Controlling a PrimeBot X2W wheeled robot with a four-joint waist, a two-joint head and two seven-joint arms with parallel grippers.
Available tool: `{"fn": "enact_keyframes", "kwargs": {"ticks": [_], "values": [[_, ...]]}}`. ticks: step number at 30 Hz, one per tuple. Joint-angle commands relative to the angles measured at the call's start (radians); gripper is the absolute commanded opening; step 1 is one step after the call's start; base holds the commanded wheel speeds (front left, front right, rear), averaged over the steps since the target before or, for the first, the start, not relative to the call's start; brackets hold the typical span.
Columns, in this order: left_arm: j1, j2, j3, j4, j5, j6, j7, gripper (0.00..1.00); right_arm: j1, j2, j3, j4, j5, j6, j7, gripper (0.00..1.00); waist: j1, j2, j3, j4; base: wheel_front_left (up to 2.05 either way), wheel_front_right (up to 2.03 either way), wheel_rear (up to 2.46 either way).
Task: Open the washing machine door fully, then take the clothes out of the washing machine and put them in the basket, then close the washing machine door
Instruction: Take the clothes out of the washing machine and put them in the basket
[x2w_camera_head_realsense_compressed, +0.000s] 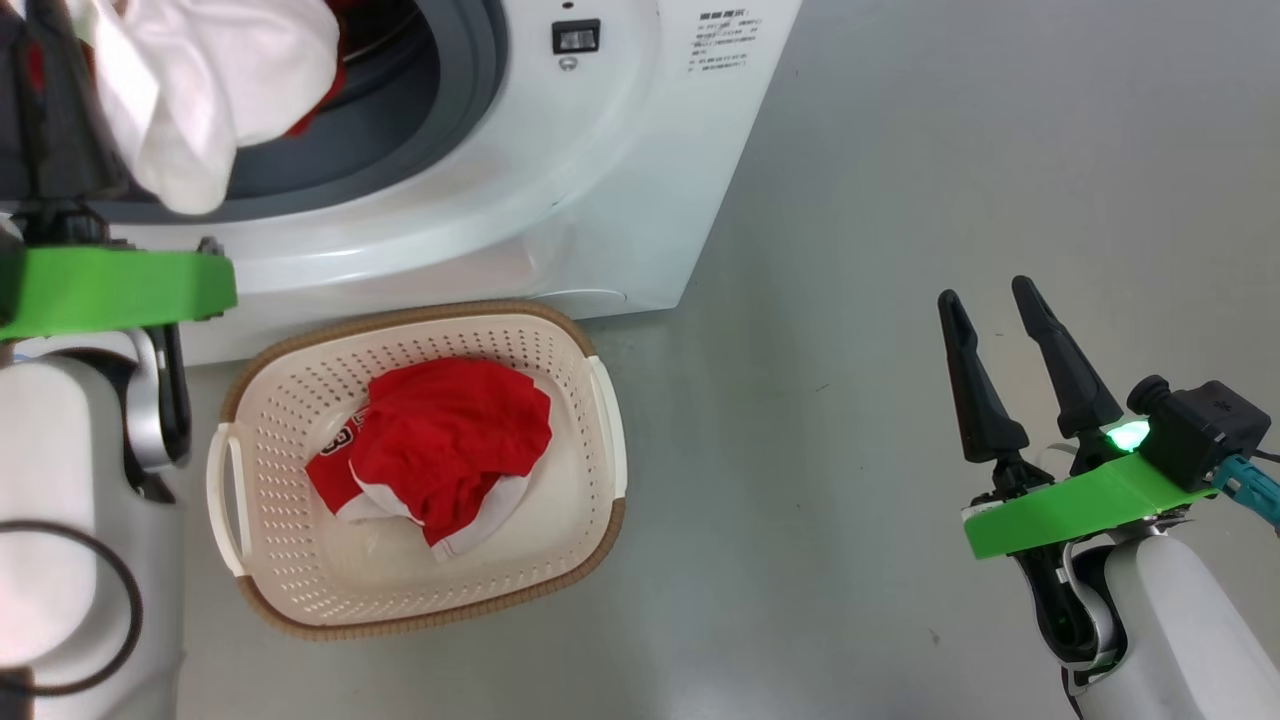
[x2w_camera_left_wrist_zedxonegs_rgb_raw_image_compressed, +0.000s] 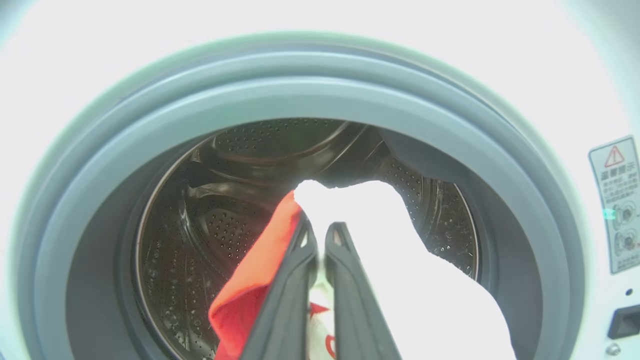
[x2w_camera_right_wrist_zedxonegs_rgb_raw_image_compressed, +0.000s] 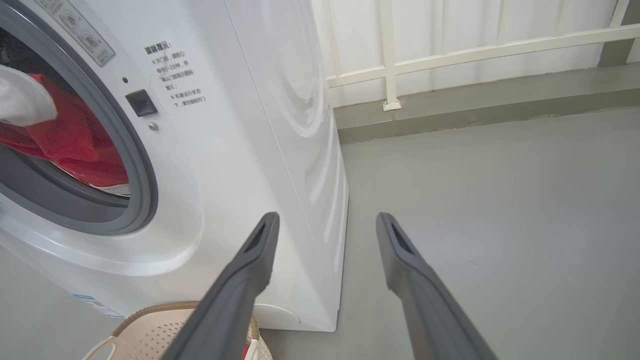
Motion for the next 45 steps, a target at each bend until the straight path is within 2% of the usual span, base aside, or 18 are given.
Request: {"fn": "enact_keyframes", "kwargs": {"ticks": [1, 13, 19, 31, 37, 45], "values": [[0.019, 0.029, 0.033, -0.057, 0.01, -0.005, -0.008, 0.0, 0.018, -0.007, 0.014, -0.021, -0.004, 0.005, -0.006, 1.0, 0.0, 0.0, -0.002, 0.002, 0.0, 0.0, 0.0], [0.077, 0.001, 0.04, -0.295, 0.031, 0.0, -0.008, 0.0, 0.024, -0.015, 0.012, -0.023, -0.004, 0.005, -0.006, 1.0, 0.0, 0.0, -0.01, 0.011, 0.0, 0.0, 0.0], [0.121, -0.009, 0.031, -0.328, 0.035, -0.003, -0.008, 0.0, 0.026, -0.016, 0.012, -0.024, -0.005, 0.005, -0.006, 1.0, 0.0, 0.0, -0.011, 0.012, 0.0, 0.0, 0.0], [0.271, -0.054, 0.029, -0.24, 0.009, -0.005, -0.008, 0.0, 0.023, -0.015, 0.015, -0.029, -0.004, 0.005, -0.006, 1.0, 0.0, 0.0, 0.006, 0.002, 0.0, 0.0, 0.0], [0.352, -0.09, 0.004, -0.111, 0.0, -0.009, -0.008, 0.0, 0.013, -0.009, 0.016, -0.034, -0.002, 0.005, -0.006, 1.0, 0.0, 0.0, 0.039, 0.0, 0.0, 0.0, 0.0], [0.329, -0.102, -0.009, 0.08, 0.011, -0.027, -0.008, 0.0, -0.013, -0.001, 0.029, -0.036, 0.0, 0.005, -0.006, 1.0, 0.0, 0.0, 0.091, -0.009, 0.0, 0.0, 0.0]]}}
